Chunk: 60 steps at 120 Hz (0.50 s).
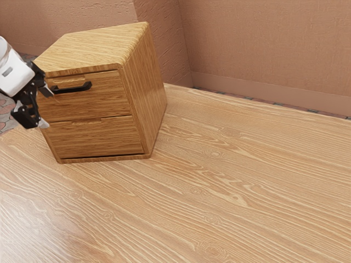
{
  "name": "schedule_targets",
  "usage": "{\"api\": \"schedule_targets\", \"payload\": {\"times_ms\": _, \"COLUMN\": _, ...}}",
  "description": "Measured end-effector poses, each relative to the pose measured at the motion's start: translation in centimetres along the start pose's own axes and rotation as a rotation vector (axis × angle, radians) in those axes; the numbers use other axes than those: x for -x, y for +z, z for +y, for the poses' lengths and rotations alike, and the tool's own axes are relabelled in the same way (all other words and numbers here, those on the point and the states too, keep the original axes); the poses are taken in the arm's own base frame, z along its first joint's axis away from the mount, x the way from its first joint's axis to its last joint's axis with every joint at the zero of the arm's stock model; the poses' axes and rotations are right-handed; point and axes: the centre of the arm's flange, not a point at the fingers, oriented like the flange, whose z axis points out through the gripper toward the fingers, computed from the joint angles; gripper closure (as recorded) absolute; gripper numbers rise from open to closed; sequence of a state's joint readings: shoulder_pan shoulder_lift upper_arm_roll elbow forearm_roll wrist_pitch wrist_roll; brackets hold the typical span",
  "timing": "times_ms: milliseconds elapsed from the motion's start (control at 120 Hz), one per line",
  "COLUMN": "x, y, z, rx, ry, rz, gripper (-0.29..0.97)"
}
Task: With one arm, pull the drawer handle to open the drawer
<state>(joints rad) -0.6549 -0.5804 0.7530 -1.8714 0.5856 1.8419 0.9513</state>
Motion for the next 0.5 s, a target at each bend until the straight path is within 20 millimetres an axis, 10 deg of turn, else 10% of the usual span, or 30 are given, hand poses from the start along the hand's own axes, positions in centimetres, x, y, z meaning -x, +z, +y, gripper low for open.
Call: {"api": "schedule_targets", "payload": {"times_ms": 500, "x": -0.5, "y": 5.4, "z": -5.5, "rx": -0.015, "ry": 0.175, "rz": -0.040, "gripper": 0.00}}
